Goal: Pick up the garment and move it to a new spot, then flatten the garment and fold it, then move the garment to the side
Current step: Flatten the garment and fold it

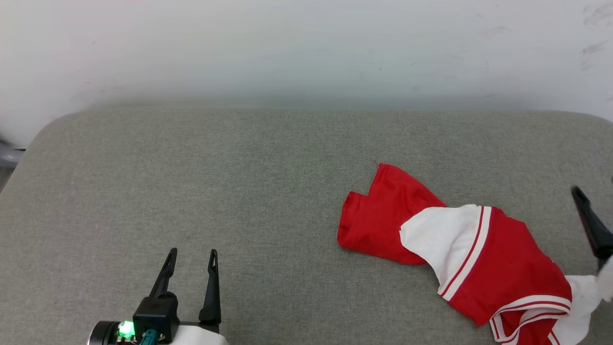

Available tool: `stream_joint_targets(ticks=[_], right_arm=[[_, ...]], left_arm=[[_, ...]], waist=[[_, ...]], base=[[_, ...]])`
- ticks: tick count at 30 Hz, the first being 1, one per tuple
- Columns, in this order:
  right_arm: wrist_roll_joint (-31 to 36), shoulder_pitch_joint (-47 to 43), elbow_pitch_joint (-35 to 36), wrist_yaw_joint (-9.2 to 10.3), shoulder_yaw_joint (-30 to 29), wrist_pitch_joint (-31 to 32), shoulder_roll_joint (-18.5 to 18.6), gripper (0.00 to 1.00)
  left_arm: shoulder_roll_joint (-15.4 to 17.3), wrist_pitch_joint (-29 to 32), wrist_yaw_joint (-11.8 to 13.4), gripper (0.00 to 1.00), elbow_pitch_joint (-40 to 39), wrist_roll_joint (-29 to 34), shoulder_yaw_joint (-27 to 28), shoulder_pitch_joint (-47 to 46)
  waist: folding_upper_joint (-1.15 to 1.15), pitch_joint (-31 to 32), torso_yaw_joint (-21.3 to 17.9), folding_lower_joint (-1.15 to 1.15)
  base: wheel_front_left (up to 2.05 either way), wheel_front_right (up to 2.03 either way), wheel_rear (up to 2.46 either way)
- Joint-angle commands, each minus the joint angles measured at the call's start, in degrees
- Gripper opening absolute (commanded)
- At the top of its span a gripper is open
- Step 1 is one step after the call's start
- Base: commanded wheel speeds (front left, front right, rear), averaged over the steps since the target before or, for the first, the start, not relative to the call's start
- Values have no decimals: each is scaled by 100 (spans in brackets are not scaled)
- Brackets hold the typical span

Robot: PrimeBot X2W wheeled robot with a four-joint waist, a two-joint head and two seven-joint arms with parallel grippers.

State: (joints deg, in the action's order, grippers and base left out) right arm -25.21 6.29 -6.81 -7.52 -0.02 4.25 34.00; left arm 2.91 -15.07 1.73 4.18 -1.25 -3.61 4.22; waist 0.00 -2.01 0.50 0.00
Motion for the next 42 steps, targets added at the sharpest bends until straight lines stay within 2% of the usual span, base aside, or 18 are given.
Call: stream_joint_targets(ticks=[1,7,10,15,20,26,31,41,42], right_arm=[[56,103,352,6,23,137,-116,100],[159,350,1665,7,759,974,-241,100],[69,503,1922,6,1432,1538,-88,100],[-293,877,1923,7,2467,2499,402,100],[-534,1345,1620,7,3163,3044,749,100],[-634,1975,1062,7,3909,3279,887,100],[-725,2400,452,7,4500,3303,852,100],[-921,2689,-1003,7,5626,2953,497,100],[-964,2720,-1061,7,5700,2859,466,62]], left_arm=[[-4,-15,-1,100,-11,25,-3,27],[-4,-15,-7,100,-37,28,-32,-19],[-5,-15,3,100,-51,16,-53,-80],[-4,-15,15,100,-75,-9,-86,-173],[-4,-15,33,100,-92,-41,-138,-290],[-6,-15,51,100,-97,-100,-258,-487],[-5,-15,85,100,-92,-151,-344,-673],[-4,-15,118,100,-31,-188,-407,-837],[-4,-15,125,100,-26,-183,-394,-827]], waist=[[0,3,10,0],[0,-56,89,0],[0,-124,138,0],[0,-293,237,0],[0,-534,349,0],[0,-893,506,0],[0,-1183,632,0],[0,-1378,749,0],[0,-1368,739,0]], base=[[0,0,0],[0,0,0],[0,0,0],[0,0,0],[0,0,0],[0,0,0],[0,0,0],[0,0,0],[0,0,0]])
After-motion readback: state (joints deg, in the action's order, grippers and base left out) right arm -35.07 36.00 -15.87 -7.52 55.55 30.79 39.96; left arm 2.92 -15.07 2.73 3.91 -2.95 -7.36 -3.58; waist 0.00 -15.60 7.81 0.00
